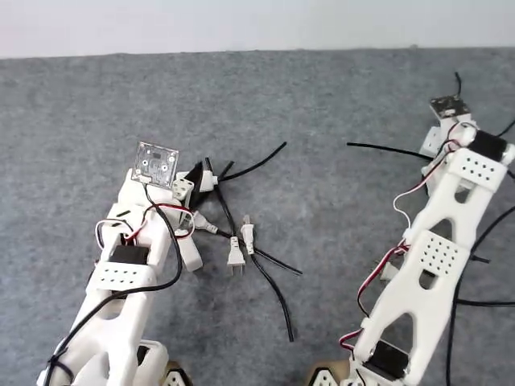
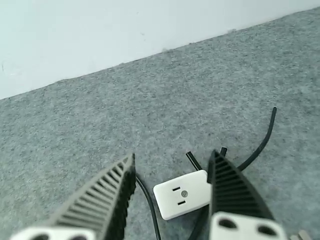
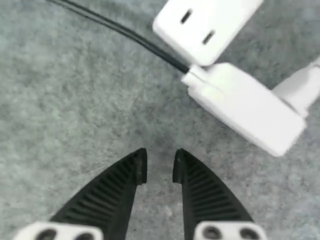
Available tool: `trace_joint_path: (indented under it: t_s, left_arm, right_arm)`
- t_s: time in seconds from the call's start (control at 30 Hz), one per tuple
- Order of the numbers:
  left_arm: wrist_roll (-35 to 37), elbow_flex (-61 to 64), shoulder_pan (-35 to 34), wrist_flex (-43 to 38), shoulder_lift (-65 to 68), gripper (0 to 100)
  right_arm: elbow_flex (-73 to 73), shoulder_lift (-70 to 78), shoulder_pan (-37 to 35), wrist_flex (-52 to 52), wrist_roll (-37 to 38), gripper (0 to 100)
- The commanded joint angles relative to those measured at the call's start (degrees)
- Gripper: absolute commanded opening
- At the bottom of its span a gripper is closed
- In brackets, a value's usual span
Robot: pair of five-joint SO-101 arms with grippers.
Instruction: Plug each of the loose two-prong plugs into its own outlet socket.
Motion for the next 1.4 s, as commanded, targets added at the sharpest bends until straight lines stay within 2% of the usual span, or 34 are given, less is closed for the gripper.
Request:
trace_joint_path:
  t_s: [0.0,0.17,0.3,0.63,1.03,1.23,1.37]
  left_arm:
    - [-1.0,-2.9,0.4,-1.5,0.0,23]
    - [-1.1,-2.9,0.4,-1.6,0.0,23]
    - [-1.1,-2.9,0.4,-1.6,0.0,23]
    - [-1.1,-2.9,0.4,-1.6,0.0,23]
    - [-1.1,-2.9,0.4,-1.6,0.0,23]
    - [-1.1,-2.9,0.4,-1.6,0.0,23]
    - [-1.1,-2.9,0.4,-1.6,0.0,23]
  right_arm:
    - [0.8,-5.9,-0.8,2.9,-1.1,10.6]
    - [5.1,-13.1,-0.7,2.9,-5.6,10.7]
    - [15.2,-22.9,-1.3,2.9,-6.5,10.7]
    - [61.8,-53.3,-7.1,0.9,-6.9,10.8]
    - [110.1,-74.2,-11.3,-30.5,-7.2,10.9]
    - [122.5,-78.4,-11.6,-45.1,-7.6,10.7]
    - [125.6,-78.5,-11.6,-50.2,-14.0,10.8]
